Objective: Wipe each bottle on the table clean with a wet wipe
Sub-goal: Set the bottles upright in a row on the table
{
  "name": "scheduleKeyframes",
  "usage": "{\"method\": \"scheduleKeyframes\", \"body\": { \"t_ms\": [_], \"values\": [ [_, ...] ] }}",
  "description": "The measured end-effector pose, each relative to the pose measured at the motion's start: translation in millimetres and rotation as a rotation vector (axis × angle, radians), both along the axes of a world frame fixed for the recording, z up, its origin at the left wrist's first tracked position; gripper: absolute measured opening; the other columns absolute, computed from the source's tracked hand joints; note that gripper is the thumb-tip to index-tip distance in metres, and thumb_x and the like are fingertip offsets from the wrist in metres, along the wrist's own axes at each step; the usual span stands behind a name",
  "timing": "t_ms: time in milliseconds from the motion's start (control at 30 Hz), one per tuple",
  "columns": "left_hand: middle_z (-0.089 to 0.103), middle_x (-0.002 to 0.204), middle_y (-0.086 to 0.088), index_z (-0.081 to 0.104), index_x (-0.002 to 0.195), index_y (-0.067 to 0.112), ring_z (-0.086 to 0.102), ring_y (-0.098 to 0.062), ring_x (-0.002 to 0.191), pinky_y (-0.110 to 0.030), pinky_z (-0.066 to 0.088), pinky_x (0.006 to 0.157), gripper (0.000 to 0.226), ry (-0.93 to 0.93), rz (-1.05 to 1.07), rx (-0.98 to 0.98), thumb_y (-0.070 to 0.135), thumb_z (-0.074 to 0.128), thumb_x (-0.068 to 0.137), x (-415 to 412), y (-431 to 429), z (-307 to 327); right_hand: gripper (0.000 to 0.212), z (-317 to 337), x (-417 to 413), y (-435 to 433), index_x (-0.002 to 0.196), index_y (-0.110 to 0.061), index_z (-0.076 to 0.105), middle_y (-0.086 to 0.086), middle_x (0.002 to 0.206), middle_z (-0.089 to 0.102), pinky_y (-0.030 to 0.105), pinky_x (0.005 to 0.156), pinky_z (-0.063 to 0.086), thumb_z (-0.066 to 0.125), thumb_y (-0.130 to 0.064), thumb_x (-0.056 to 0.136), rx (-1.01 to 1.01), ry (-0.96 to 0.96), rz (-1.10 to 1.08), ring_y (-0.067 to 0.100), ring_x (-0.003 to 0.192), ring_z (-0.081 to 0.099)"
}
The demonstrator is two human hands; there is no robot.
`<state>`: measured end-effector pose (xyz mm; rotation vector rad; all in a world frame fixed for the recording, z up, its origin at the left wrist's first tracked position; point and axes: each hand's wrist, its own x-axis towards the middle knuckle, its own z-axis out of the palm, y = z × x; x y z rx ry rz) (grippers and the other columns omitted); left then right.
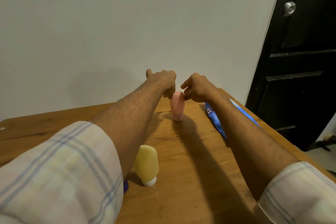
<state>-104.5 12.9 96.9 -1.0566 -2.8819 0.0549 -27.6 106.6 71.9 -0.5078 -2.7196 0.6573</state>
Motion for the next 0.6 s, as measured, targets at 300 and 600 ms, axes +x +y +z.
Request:
{"method": "scheduleKeyframes", "body": {
  "t_ms": [300, 600],
  "values": [
    [0.073, 0.107, -0.001, 0.068, 0.112, 0.010, 0.066, -0.022, 0.103, -0.046, 0.046, 0.100, 0.038, -0.107, -0.068, -0.050, 0.030, 0.077, 0.082, 31.7, -41.9, 66.1, 0.036, 54.5, 32.6, -11.9, 0.108, -0.006, 0.069, 0.012, 0.101, 0.071, 0.033, 0.079, 0.058, 0.079, -0.010, 0.074, 0.009, 0.080, 0.058, 0.019, 0.084, 0.069],
    [0.067, 0.122, -0.001, 0.064, 0.124, 0.013, 0.061, -0.021, 0.113, -0.041, 0.044, 0.103, 0.044, -0.169, -0.180, -0.293, 0.031, 0.073, 0.085, 88.6, -101.0, 81.4, 0.036, 71.7, 83.3, -83.1, 0.114, -0.007, 0.067, 0.009, 0.103, 0.071, 0.033, 0.082, 0.058, 0.074, -0.010, 0.079, -0.002, -0.282, 0.298, 0.021, 0.089, 0.070]
  ]
}}
